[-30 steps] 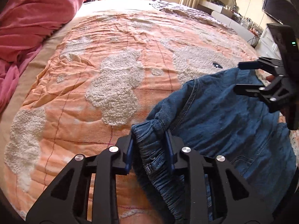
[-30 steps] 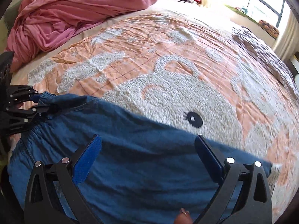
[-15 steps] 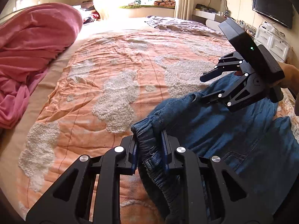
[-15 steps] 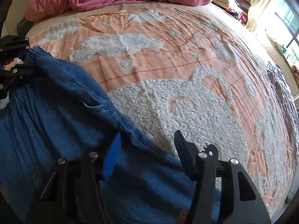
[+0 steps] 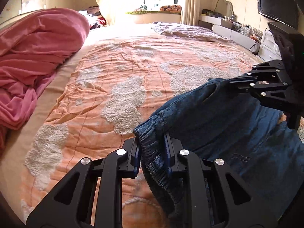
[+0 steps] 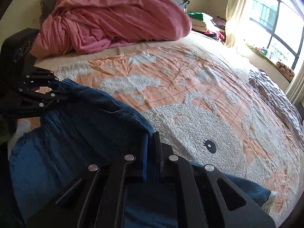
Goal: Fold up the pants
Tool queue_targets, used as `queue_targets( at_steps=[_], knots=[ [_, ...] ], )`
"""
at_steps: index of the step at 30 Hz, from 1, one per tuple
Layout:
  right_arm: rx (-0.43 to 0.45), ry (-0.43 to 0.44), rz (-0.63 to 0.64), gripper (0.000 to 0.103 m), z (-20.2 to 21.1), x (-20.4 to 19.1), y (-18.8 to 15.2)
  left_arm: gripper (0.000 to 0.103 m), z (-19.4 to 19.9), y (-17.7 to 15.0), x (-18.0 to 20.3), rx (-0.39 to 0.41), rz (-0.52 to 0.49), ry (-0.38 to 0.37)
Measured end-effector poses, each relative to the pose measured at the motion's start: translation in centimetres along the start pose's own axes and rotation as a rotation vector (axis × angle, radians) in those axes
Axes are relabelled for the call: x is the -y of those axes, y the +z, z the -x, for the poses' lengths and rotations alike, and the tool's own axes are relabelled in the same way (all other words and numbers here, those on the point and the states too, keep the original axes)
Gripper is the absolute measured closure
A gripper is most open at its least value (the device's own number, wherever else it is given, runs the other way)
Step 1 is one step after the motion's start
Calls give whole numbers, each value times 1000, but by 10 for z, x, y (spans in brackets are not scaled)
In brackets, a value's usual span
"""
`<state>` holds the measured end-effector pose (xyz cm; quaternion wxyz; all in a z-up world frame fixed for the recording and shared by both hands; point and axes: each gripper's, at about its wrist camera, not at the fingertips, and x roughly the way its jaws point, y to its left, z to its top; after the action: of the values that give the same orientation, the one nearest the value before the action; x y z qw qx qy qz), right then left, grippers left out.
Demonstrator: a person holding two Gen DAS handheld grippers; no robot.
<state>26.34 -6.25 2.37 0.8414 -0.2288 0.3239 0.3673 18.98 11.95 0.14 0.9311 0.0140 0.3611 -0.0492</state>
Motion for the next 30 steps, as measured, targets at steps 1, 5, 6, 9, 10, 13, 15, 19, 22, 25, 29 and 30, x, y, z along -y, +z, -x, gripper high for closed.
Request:
queue_targets(
  at_steps=[1,5,6,9,10,13,15,19,22,25,29,30],
  knots=[
    [19,-8,-3,98,10,-4,-2,90,5,0,1,10,-3,2],
    [75,-38,-35,98,47,-19,-12,90,32,-1,14,68,-30,6],
    [89,-42,-45,98,58,-23,-16,90,38,-2,17,81,-41,11],
    [105,-45,-71,98,80,-37,-28,90,55,-7,32,116,-92,42],
    [107,-42,-79,98,86,-43,-32,90,58,-9,35,122,-103,50],
    [129,-19,-85,98,106,-66,-49,89,74,-26,44,139,-122,73],
    [129,-2,-90,98,115,-84,-61,89,83,-41,48,136,-128,83],
    [88,33,-122,98,118,-116,-88,89,100,-69,53,130,-119,77],
    [83,70,-151,98,122,-138,-106,89,109,-88,54,111,-97,85],
    [81,93,-173,98,125,-157,-120,89,115,-95,54,100,-91,73],
    [65,97,-166,98,125,-176,-130,89,117,-104,58,61,-94,78],
    [59,95,-159,98,125,-180,-132,89,118,-107,58,54,-93,71]
  ],
)
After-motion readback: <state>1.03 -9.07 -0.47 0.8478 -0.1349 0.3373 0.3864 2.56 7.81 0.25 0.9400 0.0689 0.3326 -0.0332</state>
